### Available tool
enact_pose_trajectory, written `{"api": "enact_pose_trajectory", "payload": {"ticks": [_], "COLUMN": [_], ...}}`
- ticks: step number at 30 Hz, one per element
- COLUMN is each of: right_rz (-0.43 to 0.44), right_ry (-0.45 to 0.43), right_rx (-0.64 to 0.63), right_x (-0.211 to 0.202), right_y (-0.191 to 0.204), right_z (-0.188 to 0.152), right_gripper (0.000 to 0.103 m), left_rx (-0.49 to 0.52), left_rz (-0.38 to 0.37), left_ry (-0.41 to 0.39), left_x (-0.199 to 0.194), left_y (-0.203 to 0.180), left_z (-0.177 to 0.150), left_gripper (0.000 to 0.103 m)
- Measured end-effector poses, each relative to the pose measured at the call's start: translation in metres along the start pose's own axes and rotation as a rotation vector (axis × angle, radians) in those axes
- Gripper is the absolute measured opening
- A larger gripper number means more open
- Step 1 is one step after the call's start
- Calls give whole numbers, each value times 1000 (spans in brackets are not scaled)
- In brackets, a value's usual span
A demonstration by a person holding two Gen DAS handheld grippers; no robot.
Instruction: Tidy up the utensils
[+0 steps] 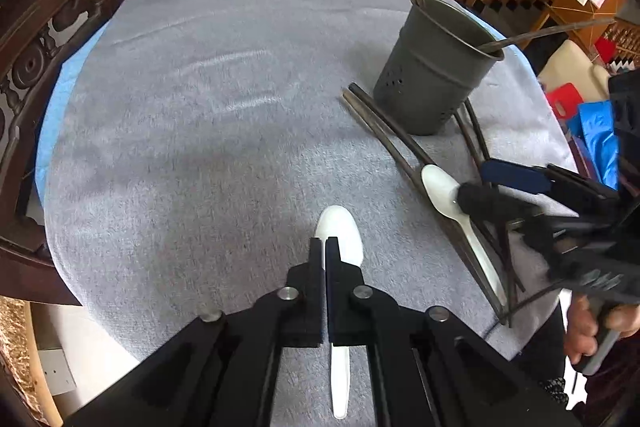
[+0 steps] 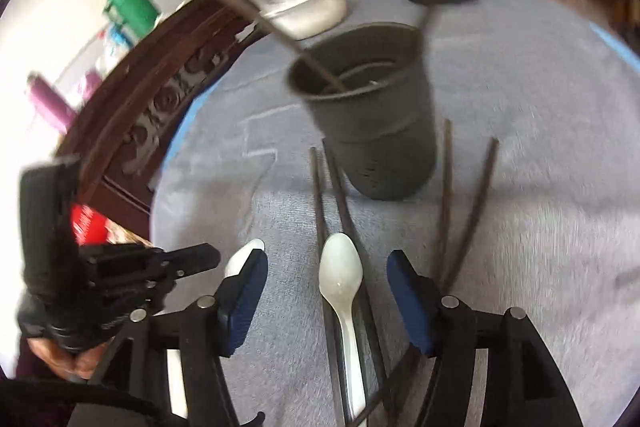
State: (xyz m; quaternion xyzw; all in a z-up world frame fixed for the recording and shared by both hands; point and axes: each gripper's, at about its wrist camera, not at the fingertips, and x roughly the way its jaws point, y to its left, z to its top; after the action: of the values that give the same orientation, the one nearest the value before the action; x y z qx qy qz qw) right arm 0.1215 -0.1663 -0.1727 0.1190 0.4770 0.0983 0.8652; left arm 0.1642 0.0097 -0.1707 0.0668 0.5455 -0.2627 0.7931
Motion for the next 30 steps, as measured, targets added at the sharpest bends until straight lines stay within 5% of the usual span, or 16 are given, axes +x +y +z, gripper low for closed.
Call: {"api": "enact_pose_trajectory", "payload": {"ticks": [2,3,10,17,19,22,26,30], "right_rz": [-54,-81,-108,-25,-16,23,182,269], "right_ry": [32,50,24,-57,-69,-85,-6,85], "right_rx": [-44,-62,-56,74,103,175,297,413], "right_x": [11,17,11,-22,-27,-38,-36,-29], "right_y": [8,10,0,-41,-52,-73,-86,-97], "right_z": [-1,-1,-11,-10,-11,-14,-18,-28], "right_gripper": [56,29,10,8,8,8,11,32], "left_rx": [17,29,90,110,127,106,84,16], "left_rz": [8,15,24,40,53,46,23,-23], "left_ry": [6,7,30,16,-33,-39,-20,21], "left_x": [-4,-2,12,24,13,6,10,11], "left_y": [-4,-7,-22,-32,-34,-32,-27,-13], "left_z": [-5,-1,3,3,3,6,6,5], "left_gripper": [17,23,25,25,0,0,0,5]}}
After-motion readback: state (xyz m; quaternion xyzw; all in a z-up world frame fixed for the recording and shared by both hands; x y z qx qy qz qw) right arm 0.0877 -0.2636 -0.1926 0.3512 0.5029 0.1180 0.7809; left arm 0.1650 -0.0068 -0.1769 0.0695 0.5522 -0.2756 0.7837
